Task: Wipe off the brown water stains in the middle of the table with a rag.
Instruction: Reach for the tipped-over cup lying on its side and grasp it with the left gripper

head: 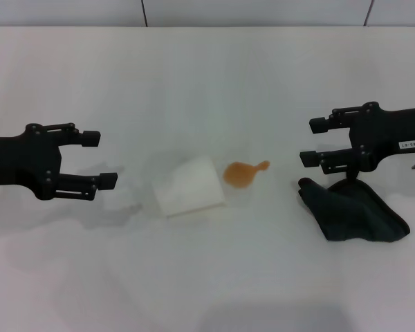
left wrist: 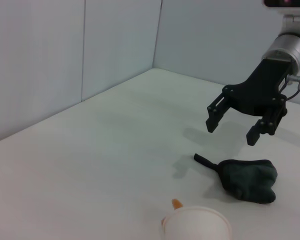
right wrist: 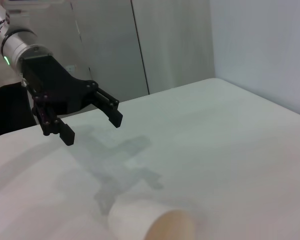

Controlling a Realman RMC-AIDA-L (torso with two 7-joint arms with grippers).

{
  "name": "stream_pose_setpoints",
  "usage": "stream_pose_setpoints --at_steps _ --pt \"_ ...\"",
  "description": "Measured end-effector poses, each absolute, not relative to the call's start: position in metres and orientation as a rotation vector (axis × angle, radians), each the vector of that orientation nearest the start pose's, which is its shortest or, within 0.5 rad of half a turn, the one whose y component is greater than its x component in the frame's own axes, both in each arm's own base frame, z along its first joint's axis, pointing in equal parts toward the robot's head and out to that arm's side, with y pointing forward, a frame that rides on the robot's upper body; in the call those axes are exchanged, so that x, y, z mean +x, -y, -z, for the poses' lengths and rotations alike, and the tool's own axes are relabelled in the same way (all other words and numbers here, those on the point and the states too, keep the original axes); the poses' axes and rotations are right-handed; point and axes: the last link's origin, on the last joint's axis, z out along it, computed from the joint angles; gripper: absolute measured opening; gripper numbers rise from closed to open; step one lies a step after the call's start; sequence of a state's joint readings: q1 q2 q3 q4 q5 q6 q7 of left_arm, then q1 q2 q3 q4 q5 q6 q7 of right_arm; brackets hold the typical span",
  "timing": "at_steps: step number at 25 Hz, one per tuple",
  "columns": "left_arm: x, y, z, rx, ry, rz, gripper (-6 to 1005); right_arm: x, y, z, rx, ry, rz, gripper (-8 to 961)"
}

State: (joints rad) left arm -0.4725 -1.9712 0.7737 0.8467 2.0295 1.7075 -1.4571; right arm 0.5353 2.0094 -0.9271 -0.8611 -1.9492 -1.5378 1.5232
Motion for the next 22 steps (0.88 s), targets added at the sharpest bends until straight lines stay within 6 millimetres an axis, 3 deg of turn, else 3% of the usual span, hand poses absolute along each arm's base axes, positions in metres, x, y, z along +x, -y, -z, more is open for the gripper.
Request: stream_pose_setpoints --at_steps 22 --pt "-0.264 -0.331 -0.055 -2.851 0.532 0.456 878 0.236 -0.352 -0.027 -2.829 -0.433 -0.478 708"
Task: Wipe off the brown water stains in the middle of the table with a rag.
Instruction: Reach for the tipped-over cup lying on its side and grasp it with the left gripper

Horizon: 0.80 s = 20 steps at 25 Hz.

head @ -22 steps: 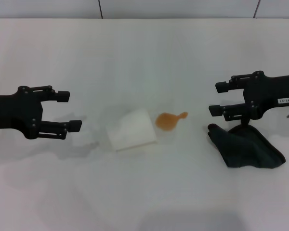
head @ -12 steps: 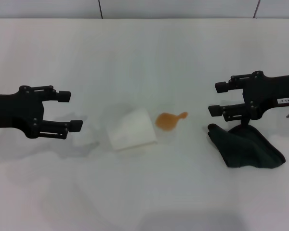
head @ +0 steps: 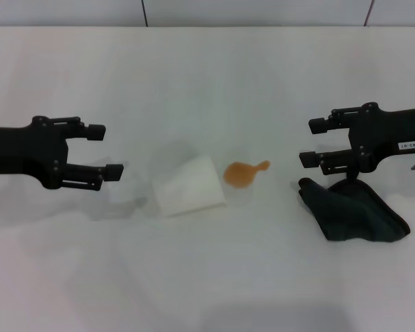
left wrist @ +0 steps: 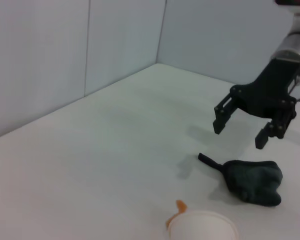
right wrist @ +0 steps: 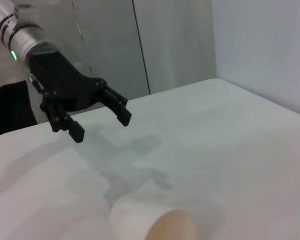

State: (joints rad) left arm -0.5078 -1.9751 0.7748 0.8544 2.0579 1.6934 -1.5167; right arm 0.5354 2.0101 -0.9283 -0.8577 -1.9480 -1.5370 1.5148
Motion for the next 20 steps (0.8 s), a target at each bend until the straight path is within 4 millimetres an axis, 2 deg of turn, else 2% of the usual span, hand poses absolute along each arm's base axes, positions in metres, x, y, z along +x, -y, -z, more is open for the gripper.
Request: stream_pose_setpoints --at_steps 7,13,17,18,20 --pt "-0.249 -0.358 -0.060 -2.871 0.654 0.253 875 0.236 -0.352 -0.028 -2.824 -0.432 -0.482 708" --pt "-0.222 -0.379 -0.061 -2.915 0.664 0.080 873 0.237 -0.354 -0.029 -2.812 -0.428 -0.477 708" --pt "-0.201 -0.390 -0.057 -2.960 0.625 -0.085 871 0.236 -0.355 -0.030 -2.808 -0.422 -0.476 707" --pt "-0.190 -0.394 -0.054 -2.982 0.597 -0.179 870 0.235 -0.356 -0.031 -2.806 -0.422 -0.476 707" --pt "-0.187 -0.395 -0.053 -2.989 0.586 -0.214 869 0.235 -0.357 -0.031 -2.805 -0.421 -0.476 707"
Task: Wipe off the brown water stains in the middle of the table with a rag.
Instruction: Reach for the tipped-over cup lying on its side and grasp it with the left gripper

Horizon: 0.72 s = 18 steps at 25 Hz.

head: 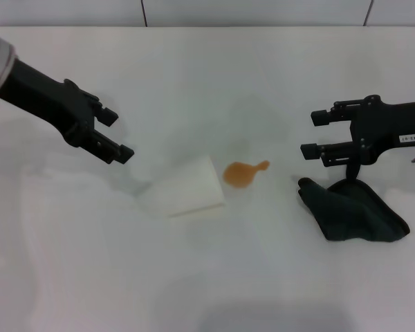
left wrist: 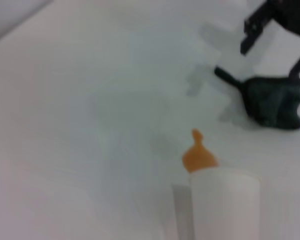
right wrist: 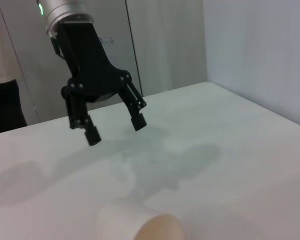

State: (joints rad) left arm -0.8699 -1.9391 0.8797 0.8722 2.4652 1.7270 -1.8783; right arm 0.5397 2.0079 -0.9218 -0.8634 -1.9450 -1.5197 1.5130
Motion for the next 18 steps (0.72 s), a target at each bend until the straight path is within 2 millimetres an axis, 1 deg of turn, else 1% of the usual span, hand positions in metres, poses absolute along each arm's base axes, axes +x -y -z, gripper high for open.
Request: stream_pose_setpoints --at_steps 2,8,11,14,18 --pt "-0.176 -0.397 -0.049 -3.016 0.552 -0.311 869 0.234 -0.358 -0.030 -2.803 -0.418 -0.475 707" --pt "-0.156 -0.397 -0.033 -3.060 0.451 -0.512 866 0.232 -0.358 -0.029 -2.810 -0.414 -0.472 707" --pt "-0.149 -0.398 -0.023 -3.052 0.412 -0.574 865 0.232 -0.357 -0.028 -2.813 -0.415 -0.472 707" --pt "-0.146 -0.398 -0.012 -3.038 0.396 -0.626 863 0.232 -0.356 -0.028 -2.820 -0.415 -0.475 707" --pt "-0.142 -0.394 0.003 -3.040 0.386 -0.648 861 0.233 -0.354 -0.027 -2.829 -0.417 -0.475 707"
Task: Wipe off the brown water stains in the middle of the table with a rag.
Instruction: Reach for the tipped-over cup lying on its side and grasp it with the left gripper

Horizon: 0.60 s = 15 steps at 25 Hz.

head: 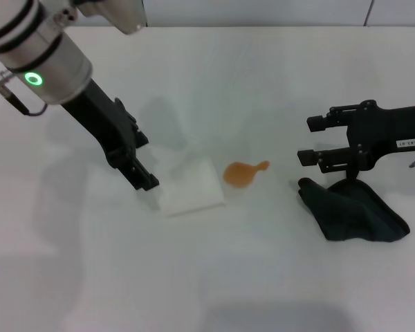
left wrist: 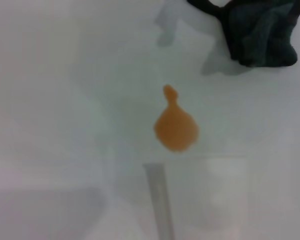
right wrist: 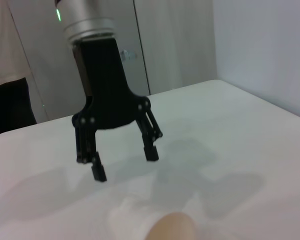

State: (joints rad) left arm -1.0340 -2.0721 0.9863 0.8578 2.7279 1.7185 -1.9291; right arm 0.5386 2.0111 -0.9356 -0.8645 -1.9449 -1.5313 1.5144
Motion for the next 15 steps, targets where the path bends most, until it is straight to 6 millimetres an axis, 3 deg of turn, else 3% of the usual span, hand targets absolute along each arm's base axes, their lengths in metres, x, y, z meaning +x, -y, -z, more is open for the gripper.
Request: stream_pose_setpoints --at_steps 6,15 --pt "-0.146 -0.390 0.021 -3.043 0.405 -0.729 859 0.233 -0.353 -0.026 -2.829 -0.414 -0.476 707" --pt "-0.149 -0.392 0.026 -3.016 0.436 -0.718 855 0.231 -0.354 -0.025 -2.837 -0.405 -0.473 708"
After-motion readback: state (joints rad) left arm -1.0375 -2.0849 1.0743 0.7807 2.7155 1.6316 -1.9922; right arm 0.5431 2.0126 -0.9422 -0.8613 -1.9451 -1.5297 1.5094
